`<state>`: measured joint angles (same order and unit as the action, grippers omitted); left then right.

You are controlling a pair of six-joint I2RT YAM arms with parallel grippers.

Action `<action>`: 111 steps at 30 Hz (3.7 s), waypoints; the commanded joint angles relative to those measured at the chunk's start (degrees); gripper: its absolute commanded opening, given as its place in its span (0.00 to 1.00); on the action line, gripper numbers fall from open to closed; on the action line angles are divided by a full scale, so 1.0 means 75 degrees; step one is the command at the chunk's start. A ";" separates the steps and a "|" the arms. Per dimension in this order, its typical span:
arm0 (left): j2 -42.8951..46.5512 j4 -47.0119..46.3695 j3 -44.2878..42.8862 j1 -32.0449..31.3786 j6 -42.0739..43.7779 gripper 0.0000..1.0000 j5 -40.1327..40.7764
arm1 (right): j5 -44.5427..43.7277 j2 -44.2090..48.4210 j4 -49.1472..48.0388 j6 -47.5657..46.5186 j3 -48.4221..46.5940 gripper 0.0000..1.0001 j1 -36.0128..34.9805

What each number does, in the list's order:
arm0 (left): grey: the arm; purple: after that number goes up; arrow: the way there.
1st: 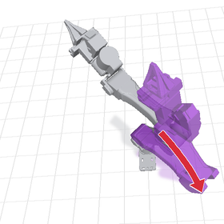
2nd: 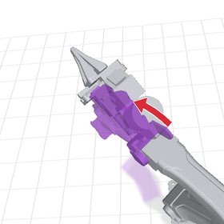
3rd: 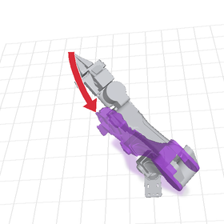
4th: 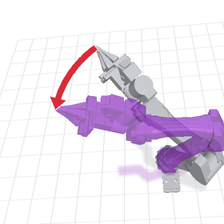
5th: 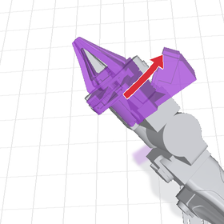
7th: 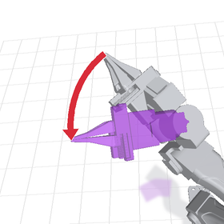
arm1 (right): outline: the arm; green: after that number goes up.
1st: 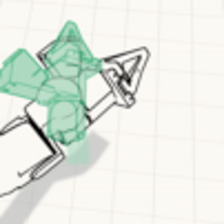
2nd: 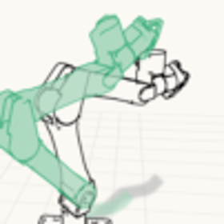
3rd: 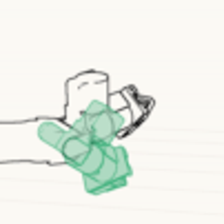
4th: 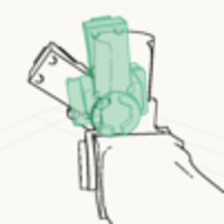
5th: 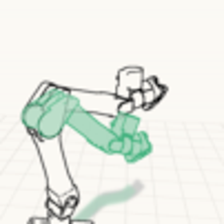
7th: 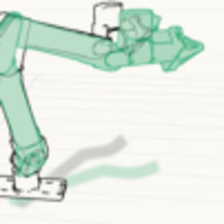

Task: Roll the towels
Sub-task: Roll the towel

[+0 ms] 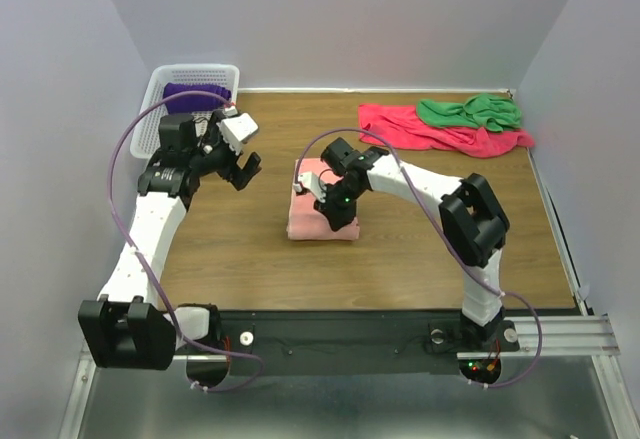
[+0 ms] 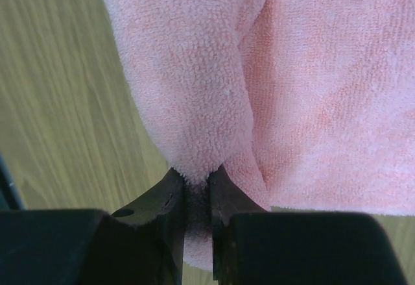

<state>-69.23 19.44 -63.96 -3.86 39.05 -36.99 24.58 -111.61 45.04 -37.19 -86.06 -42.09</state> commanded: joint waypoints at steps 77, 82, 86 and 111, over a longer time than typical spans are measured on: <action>-0.6670 0.4672 -0.2427 -0.3494 0.2716 0.54 0.0081 | 0.2817 0.1192 0.1273 0.1785 -0.2123 1.00 0.4124; -0.7877 0.5539 -0.3528 -0.3236 0.2622 0.55 -0.0269 | 0.1390 0.2608 0.1051 0.1047 -0.0937 1.00 0.3200; -0.8511 0.5927 -0.4092 -0.3013 0.2587 0.53 -0.0400 | -0.0157 0.3348 0.0535 0.0916 -0.0011 1.00 0.1515; -0.9191 0.5939 -0.4678 -0.2943 0.2505 0.55 -0.0294 | -0.5058 0.2320 -0.4714 -0.0783 0.3423 0.96 -0.2053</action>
<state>-132.16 67.11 -101.78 -24.95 55.99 -49.95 -11.42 -93.17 18.98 -40.07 -62.48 -57.41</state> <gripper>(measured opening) 0.538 0.965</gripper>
